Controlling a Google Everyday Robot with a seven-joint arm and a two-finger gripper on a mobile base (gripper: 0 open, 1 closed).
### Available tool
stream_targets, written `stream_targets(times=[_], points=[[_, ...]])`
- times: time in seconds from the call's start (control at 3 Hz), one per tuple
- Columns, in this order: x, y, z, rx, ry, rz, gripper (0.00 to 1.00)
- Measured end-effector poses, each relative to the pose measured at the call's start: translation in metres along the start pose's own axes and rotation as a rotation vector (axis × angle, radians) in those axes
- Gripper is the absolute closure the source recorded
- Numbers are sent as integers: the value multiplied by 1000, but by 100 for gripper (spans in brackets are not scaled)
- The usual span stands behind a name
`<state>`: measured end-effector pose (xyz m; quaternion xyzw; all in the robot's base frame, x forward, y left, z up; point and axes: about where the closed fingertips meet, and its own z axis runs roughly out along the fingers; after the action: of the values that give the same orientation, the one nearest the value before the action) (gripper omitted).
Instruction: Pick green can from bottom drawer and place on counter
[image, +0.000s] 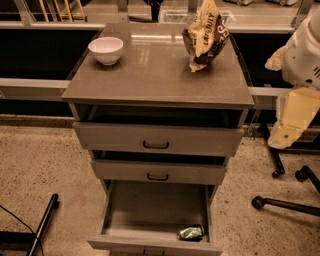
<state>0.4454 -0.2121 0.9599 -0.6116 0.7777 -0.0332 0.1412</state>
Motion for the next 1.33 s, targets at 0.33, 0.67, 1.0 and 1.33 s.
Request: stream_targets(times=[0.33, 0.67, 1.0, 1.33], points=[[20, 3, 68, -86, -22, 29, 0], [36, 22, 148, -181, -50, 13, 0], [31, 34, 163, -222, -126, -74, 0], [30, 34, 162, -215, -134, -154, 0]])
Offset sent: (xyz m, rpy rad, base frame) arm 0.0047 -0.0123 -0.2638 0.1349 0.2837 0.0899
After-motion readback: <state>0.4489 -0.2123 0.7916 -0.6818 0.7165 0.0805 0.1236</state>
